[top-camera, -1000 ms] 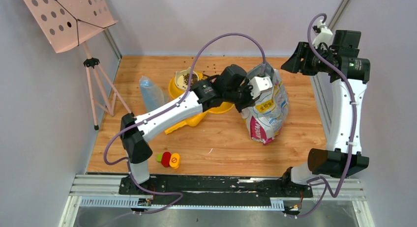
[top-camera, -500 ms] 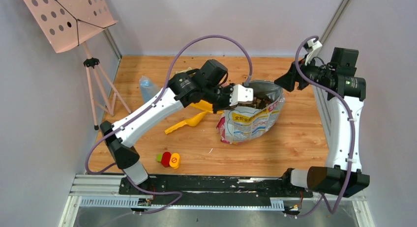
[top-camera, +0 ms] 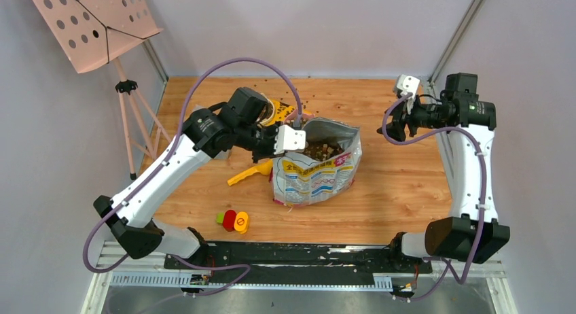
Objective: Serve the pet food
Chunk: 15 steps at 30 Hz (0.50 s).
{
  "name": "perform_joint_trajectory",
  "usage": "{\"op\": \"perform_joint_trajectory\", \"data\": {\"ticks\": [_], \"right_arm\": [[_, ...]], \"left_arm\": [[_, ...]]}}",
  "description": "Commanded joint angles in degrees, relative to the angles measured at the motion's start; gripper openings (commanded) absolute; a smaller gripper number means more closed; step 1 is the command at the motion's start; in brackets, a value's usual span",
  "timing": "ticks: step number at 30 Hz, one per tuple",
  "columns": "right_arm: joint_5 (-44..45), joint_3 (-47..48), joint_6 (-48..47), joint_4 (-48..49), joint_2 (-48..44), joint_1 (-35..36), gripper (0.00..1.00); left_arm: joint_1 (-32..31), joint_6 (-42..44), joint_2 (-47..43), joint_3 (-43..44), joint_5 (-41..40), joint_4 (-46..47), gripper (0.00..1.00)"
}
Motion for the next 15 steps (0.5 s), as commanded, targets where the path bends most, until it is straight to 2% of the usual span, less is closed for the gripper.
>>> {"op": "perform_joint_trajectory", "data": {"ticks": [1, 8, 15], "right_arm": [[-2.81, 2.07, -18.26, -5.85, 2.47, 2.95, 0.6], [-0.7, 0.1, -22.67, -4.63, 3.51, 13.27, 0.59], [-1.29, 0.6, -20.51, -2.64, 5.45, 17.31, 0.54]], "left_arm": [[0.03, 8.04, -7.47, 1.12, 1.19, 7.72, 0.0], [0.72, 8.88, -7.74, -0.6, 0.15, 8.02, 0.0], [1.16, 9.7, -8.29, -1.72, -0.76, 9.07, 0.0]]}}
